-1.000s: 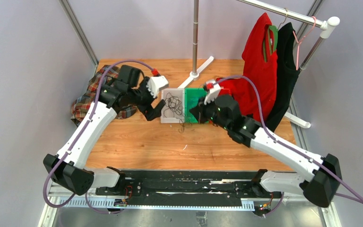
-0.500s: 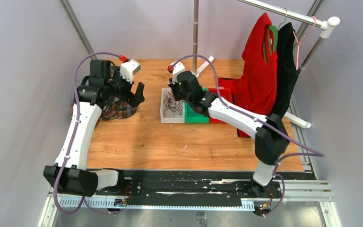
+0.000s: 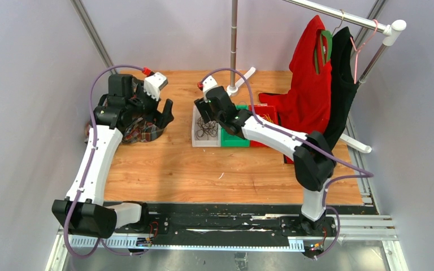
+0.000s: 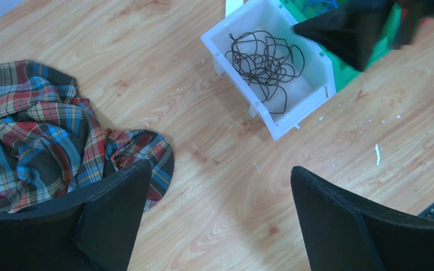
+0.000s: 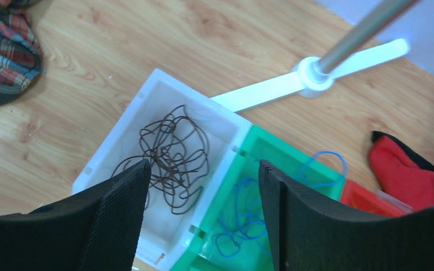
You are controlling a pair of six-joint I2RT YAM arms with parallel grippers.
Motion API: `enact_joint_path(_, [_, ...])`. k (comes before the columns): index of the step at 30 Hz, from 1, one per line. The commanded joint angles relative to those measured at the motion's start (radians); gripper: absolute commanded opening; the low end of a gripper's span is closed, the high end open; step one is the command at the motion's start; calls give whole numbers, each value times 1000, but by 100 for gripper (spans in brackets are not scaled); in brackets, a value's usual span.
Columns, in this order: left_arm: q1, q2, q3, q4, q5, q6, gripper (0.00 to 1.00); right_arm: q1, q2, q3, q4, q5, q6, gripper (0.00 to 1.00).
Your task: Untangle the cables
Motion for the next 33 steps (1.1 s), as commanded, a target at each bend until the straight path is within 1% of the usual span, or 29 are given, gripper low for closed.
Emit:
enact_joint_path(1, [12, -28, -57, 99, -13, -15, 98, -15, -205, -198, 138, 155, -30, 70])
enact_joint_path(2, [13, -41, -88, 138, -15, -33, 98, -17, -278, -283, 211, 186, -48, 70])
enact_joint_path(4, [18, -72, -178, 248, -23, -65, 98, -20, -390, -478, 410, 267, -89, 71])
enact_joint_path(5, [22, -93, -241, 324, -34, -84, 98, -24, -438, -564, 496, 317, -95, 71])
enact_joint_path(7, [26, -141, -396, 516, -55, -116, 98, -33, -507, -702, 594, 420, -125, 71])
enact_joint_path(8, [27, -167, -472, 611, -71, -126, 98, -44, -518, -767, 657, 505, -164, 71])
enact_joint_path(10, [28, -175, -607, 788, -104, -141, 98, -77, -527, -821, 664, 659, -182, 71])
enact_joint_path(11, [28, -166, -662, 863, -125, -150, 98, -100, -540, -838, 617, 701, -160, 71])
enact_joint_path(12, [30, -154, -710, 926, -135, -160, 98, -124, -567, -865, 578, 719, -134, 72])
enact_joint_path(14, [31, -128, -820, 1067, -147, -189, 98, -176, -641, -953, 577, 749, -92, 71])
enact_joint_path(17, [32, -77, -933, 1221, -154, -207, 98, -275, -800, -1094, 578, 763, -14, 72])
enact_joint_path(19, [32, -46, -982, 1313, -191, -210, 98, -354, -885, -1181, 571, 768, 26, 72])
enact_joint_path(21, [32, -17, -1024, 1424, -210, -213, 98, -428, -963, -1254, 555, 729, 42, 72])
enact_joint_path(22, [32, -5, -1026, 1446, -217, -218, 98, -461, -993, -1284, 549, 705, 46, 72])
enact_joint_path(23, [32, 0, -1015, 1426, -226, -217, 98, -495, -1015, -1308, 548, 687, 53, 72])
enact_joint_path(24, [31, 10, -1015, 1440, -235, -220, 98, -532, -1030, -1333, 545, 666, 62, 72])
enact_joint_path(27, [32, 32, -1005, 1464, -321, -232, 98, -598, -1019, -1355, 545, 603, 70, 72])
enact_joint_path(28, [32, 39, -1021, 1507, -350, -217, 98, -617, -1000, -1358, 561, 585, 73, 72])
enact_joint_path(30, [34, 90, -1079, 1687, -361, -234, 98, -637, -952, -1355, 602, 545, 84, 72])
enact_joint_path(31, [35, 95, -1092, 1709, -371, -240, 98, -642, -909, -1357, 639, 525, 80, 72])
enact_joint_path(32, [35, 79, -1092, 1677, -376, -232, 98, -643, -871, -1357, 683, 504, 64, 72])
enact_joint_path(33, [35, 70, -1103, 1685, -376, -227, 98, -643, -836, -1354, 729, 482, 38, 72])
